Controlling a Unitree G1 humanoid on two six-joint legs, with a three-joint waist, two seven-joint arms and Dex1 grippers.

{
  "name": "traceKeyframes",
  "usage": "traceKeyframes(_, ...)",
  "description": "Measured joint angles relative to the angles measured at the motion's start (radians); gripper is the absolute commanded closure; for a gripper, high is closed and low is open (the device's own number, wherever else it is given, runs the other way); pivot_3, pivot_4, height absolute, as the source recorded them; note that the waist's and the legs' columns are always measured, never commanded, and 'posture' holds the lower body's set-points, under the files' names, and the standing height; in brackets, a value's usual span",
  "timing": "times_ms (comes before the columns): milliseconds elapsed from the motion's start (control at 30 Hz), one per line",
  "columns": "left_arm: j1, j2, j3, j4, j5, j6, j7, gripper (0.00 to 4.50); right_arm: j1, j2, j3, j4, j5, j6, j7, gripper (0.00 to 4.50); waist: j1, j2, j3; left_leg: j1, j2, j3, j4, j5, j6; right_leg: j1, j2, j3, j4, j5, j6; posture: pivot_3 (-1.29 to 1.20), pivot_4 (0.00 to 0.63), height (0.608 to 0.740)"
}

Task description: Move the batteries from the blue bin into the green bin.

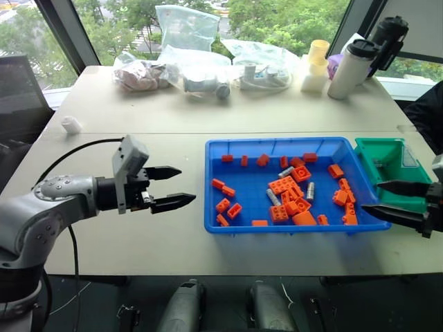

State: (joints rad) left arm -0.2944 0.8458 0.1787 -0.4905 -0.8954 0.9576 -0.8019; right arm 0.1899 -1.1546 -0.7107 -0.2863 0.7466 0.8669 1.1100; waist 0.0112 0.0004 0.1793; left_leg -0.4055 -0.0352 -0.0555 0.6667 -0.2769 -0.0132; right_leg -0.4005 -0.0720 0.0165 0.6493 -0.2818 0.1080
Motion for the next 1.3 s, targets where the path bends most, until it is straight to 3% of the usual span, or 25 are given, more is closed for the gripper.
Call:
traceKeyframes(833, -0.017, 0.018, -0.030, 0.016, 0.069, -0.034, -0.004, 0.00, -0.120, 0.031, 0.085, -0.011, 0.014, 0.137, -0.097, 0.03, 0.000, 0.000, 0.000, 0.000, 0.000, 0.000, 0.000, 0.000, 0.000, 0.000, 0.000, 0.000, 0.000, 0.000, 0.000, 0.00, 0.150, 0.740)
traceKeyframes(967, -0.016, 0.021, -0.039, 0.038, 0.095, -0.057, -0.023, 0.00, -0.266, 0.030, 0.184, 0.036, 0.018, 0.246, -0.200, 0.03, -0.008, 0.001, 0.000, 0.000, 0.000, 0.001, 0.000, 0.000, -0.001, -0.001, -0.001, 0.001, 0.001, 0.000, 0.000, 0.00, 0.150, 0.740)
traceKeyframes(1167, -0.126, 0.140, -0.104, 0.118, 0.129, -0.079, -0.187, 0.00, -0.554, 0.115, 0.328, -0.003, 0.124, 0.376, -0.296, 0.03, -0.021, 0.000, 0.000, -0.002, 0.000, 0.000, 0.000, 0.001, -0.001, -0.003, 0.001, 0.000, 0.001, 0.000, 0.000, 0.00, 0.150, 0.740)
traceKeyframes(1300, -0.222, 0.170, -0.174, 0.151, 0.174, -0.120, -0.289, 0.00, -0.731, 0.239, 0.488, -0.018, 0.148, 0.462, -0.379, 0.03, -0.024, 0.000, 0.000, -0.002, 0.000, 0.001, 0.000, 0.001, -0.001, -0.003, 0.000, 0.000, 0.001, 0.000, 0.000, 0.00, 0.150, 0.740)
